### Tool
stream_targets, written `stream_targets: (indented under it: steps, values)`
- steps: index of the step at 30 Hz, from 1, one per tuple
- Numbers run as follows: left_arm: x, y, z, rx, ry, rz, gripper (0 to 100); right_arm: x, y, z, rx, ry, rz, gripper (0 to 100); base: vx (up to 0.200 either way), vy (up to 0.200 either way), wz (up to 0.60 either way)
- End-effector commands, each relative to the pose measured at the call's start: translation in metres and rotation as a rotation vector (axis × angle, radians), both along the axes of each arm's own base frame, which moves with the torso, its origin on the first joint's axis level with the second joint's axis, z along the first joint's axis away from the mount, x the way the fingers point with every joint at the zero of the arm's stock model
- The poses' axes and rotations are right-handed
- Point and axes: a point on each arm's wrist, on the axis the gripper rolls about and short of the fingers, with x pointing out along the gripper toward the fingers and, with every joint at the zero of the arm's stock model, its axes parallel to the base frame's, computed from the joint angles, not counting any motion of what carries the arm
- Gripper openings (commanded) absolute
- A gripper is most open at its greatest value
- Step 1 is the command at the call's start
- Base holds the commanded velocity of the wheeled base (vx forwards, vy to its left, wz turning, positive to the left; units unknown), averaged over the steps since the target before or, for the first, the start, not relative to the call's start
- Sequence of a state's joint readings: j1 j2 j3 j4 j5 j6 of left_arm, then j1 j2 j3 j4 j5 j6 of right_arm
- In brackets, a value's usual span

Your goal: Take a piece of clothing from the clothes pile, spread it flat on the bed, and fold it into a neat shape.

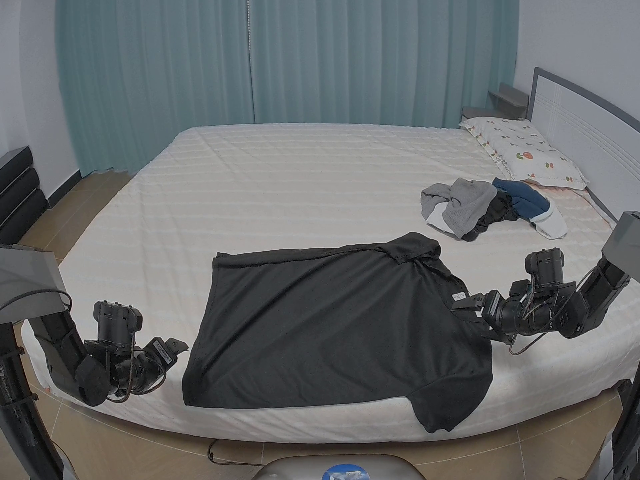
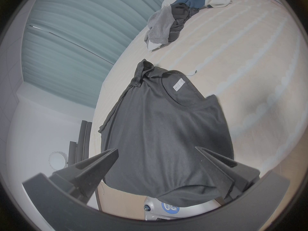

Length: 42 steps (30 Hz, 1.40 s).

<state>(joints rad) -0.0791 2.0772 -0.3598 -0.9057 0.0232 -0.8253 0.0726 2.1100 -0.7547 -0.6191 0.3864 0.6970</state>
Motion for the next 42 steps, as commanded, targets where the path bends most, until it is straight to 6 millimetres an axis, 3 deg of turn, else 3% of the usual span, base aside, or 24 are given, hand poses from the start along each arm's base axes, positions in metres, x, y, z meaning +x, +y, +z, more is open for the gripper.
stream_targets:
  steps: [1,6,15,24,28,38,41,42]
  values:
    - [0.0,0.0,0.0,-0.001,-0.002,-0.002,100,0.0,0.001,0.0,0.0,0.001,0.003,100,0.2,0.0,0.0]
    - [0.0,-0.006,0.0,-0.008,-0.003,-0.017,100,-0.001,0.002,-0.001,0.0,0.005,0.007,100,0.2,0.0,0.0]
    - [0.003,-0.008,0.001,-0.043,-0.008,0.013,100,-0.002,0.004,-0.001,0.008,0.007,0.019,100,0.0,0.0,0.0]
    - [-0.001,-0.013,-0.002,-0.049,0.009,0.003,100,-0.002,0.004,-0.002,0.008,0.009,0.019,100,0.0,-0.2,0.0]
    - [0.0,-0.013,0.001,-0.049,-0.001,0.003,100,-0.002,0.004,-0.001,0.012,0.009,0.018,100,0.0,0.0,0.0]
    - [0.024,-0.012,0.019,-0.052,-0.108,0.02,100,0.0,0.007,-0.003,0.074,0.032,0.021,100,0.0,0.0,0.0]
    - [0.048,-0.009,0.029,-0.056,-0.173,0.033,100,0.002,0.007,-0.001,0.127,0.045,-0.003,100,0.0,0.0,0.0]
    - [0.063,-0.005,0.026,-0.053,-0.175,0.05,100,0.004,0.008,-0.003,0.151,0.039,-0.002,100,0.0,0.0,0.0]
